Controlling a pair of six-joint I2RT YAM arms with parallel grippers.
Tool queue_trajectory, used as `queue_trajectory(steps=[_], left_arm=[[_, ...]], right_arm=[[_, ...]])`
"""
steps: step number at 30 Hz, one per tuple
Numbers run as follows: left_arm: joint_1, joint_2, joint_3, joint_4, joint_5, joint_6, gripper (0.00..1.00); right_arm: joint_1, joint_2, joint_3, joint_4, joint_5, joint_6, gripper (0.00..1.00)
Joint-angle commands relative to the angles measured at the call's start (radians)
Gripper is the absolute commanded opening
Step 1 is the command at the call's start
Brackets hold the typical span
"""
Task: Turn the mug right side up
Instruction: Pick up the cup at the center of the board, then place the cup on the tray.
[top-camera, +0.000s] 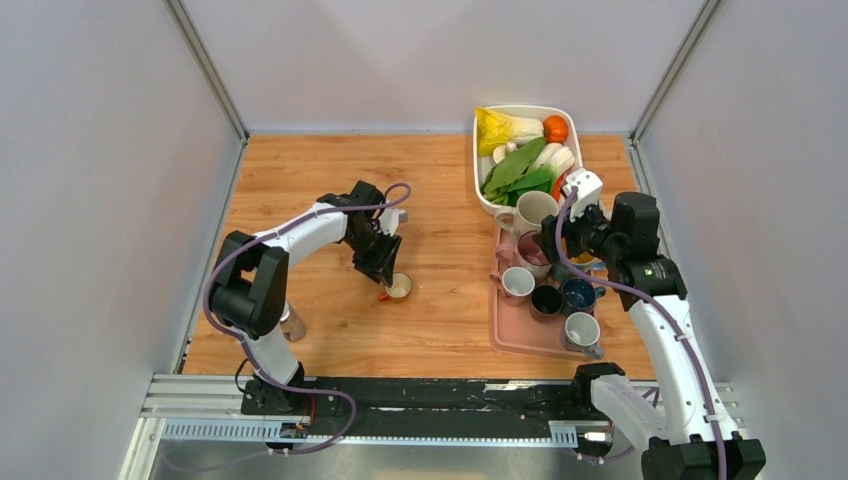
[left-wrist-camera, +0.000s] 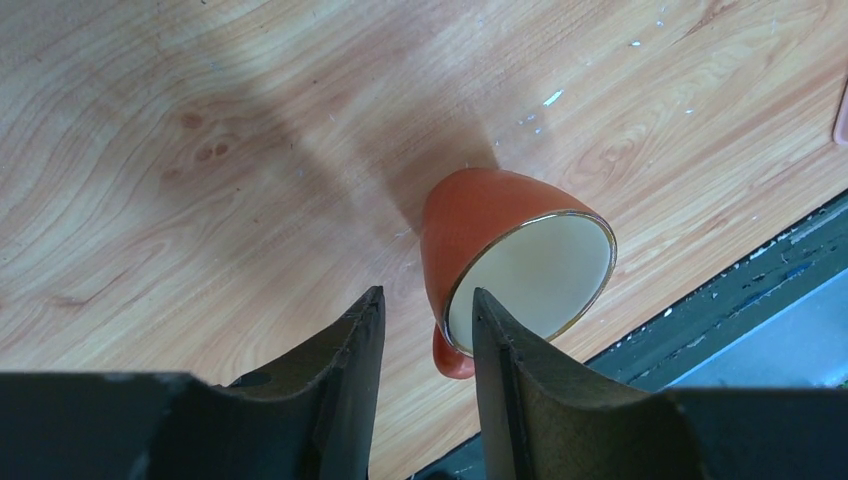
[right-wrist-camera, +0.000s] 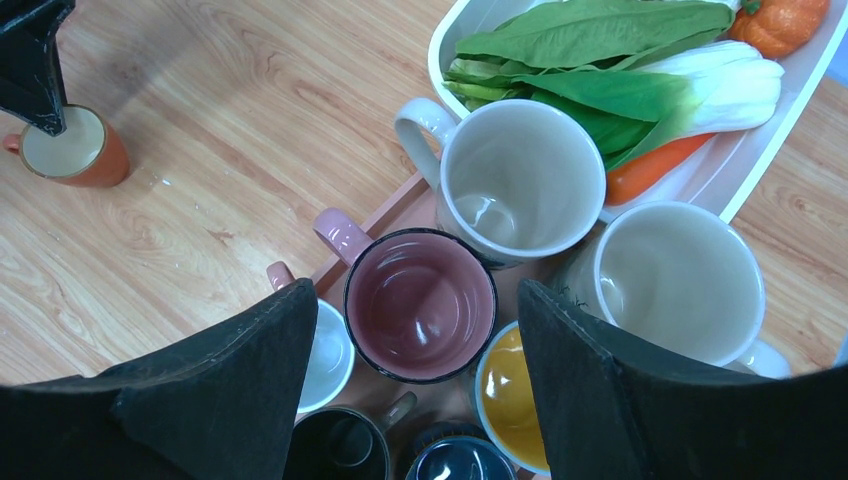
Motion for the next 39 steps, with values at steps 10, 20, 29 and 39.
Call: queue_trajectory(steps=[10,20,29,39], left_arm=[[-0.002,0.027,0.04,0.019,0.011,-0.005,0.3],[-0.023,-0.017,0.042,0.013,0.04,0.017,0.05],[-0.197,-0.098,0.169,0.003,0.039,0.14,0.0],[-0.461,-0.04,0.413,-0.019,-0.044,0.33,0.0]], right_arm=[[-0.007,-0.004,-0.009,0.044,-0.026,0.028,0.77],[-0.008,0.002,-0.001,0.048,-0.025,0.035,0.77],[-0.023,0.019,0.037,0.077,0.103,0.08,0.78],[-0.071,0.093,0.15,0.139,0.409,0.193,0.82]])
